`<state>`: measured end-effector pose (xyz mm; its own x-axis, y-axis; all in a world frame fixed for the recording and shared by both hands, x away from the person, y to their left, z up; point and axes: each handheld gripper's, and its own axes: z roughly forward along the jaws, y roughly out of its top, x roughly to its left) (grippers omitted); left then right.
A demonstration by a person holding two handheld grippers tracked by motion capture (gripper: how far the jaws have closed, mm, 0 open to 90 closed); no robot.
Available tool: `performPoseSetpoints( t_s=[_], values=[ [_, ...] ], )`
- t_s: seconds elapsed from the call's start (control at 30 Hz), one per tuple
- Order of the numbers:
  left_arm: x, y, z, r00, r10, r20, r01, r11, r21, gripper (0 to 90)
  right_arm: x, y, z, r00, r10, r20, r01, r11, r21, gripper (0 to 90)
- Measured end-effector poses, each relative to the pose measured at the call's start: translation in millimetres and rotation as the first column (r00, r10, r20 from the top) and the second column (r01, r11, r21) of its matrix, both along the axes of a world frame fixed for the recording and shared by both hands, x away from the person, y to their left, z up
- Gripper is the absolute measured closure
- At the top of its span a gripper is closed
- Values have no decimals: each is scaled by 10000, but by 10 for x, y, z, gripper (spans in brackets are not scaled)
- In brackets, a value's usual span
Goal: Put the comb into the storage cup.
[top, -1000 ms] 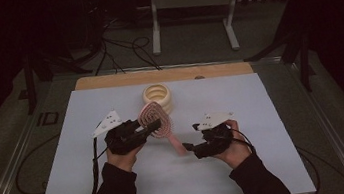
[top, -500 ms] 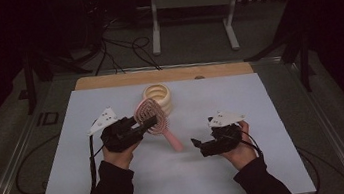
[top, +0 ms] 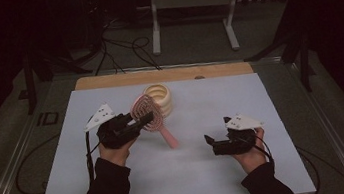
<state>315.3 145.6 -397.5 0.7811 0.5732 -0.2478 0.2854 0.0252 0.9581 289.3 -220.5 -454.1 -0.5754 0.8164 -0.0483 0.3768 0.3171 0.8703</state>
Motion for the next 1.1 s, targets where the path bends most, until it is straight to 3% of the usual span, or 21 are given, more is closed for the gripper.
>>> performPoseSetpoints(
  t_s=[0.23,0.33,0.53,0.6,0.87,1.1],
  values=[
    [15,52,39,9999,160,36,-160,9999,22,654,-25,-162,-70,9994,-330,-61,333,9984,460,84],
    [19,70,61,9997,229,54,-229,9997,40,654,-96,-314,-134,9981,-594,135,584,9960,673,84],
    [25,87,89,9996,279,86,-279,9996,67,654,-116,-367,-153,9970,-751,163,736,9942,789,84],
    [29,103,108,9994,326,117,-328,9994,93,654,-133,-462,-180,9941,-1056,246,1024,9888,1086,84],
    [43,145,150,9987,486,144,-487,9988,97,654,-167,-516,-276,9850,-1613,611,1529,9806,1226,85],
    [60,165,195,9981,597,168,-600,9980,208,654,-170,-515,-325,9818,-1801,602,1726,9786,1118,87]
  ],
)
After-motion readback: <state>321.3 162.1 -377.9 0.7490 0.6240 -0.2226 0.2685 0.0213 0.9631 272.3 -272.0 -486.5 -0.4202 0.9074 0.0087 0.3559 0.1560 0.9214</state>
